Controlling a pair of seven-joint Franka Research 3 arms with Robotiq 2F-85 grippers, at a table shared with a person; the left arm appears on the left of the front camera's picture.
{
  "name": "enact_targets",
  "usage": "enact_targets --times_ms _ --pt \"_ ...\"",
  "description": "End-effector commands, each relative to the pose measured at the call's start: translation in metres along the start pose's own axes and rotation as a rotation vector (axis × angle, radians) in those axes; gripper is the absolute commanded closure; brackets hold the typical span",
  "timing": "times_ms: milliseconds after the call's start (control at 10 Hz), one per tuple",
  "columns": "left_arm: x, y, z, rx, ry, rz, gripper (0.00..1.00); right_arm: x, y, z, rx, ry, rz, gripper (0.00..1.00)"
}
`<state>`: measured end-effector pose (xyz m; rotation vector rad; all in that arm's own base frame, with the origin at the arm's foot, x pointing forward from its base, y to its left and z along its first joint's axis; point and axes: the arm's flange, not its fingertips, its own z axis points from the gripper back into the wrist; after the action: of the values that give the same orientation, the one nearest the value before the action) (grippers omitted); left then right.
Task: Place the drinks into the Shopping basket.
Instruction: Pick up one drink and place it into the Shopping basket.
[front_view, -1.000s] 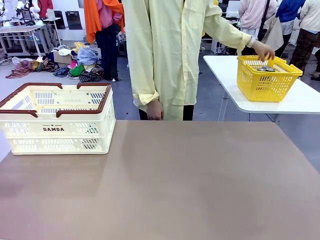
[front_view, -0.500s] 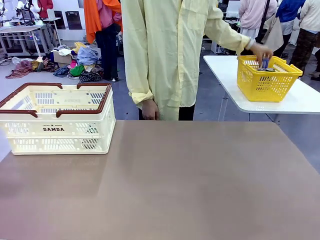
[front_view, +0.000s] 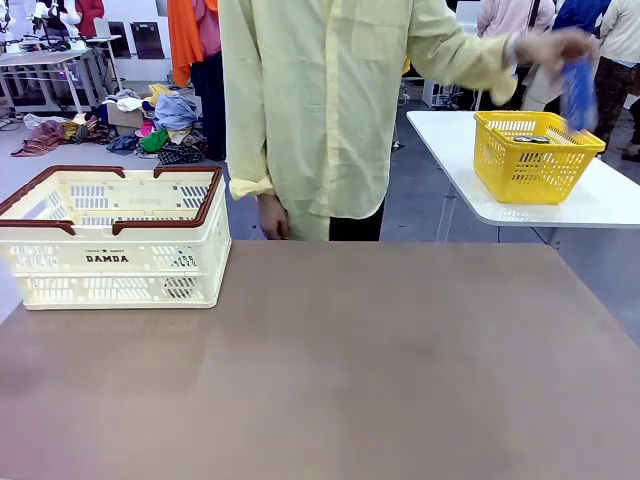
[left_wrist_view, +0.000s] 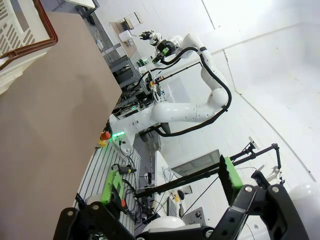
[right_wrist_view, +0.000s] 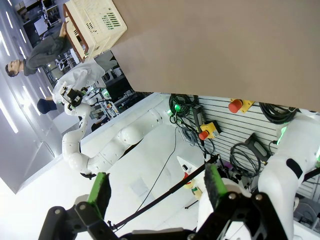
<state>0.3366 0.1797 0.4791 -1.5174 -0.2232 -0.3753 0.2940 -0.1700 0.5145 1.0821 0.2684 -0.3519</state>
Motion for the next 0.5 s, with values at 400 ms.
enact_targets --times_ms 400 --pt "0.0003 -0.0019 0.0032 -0.002 -0.002 0.013 0.00 -0.0024 -0.0028 0.0021 -0.018 0.007 0.019 0.00"
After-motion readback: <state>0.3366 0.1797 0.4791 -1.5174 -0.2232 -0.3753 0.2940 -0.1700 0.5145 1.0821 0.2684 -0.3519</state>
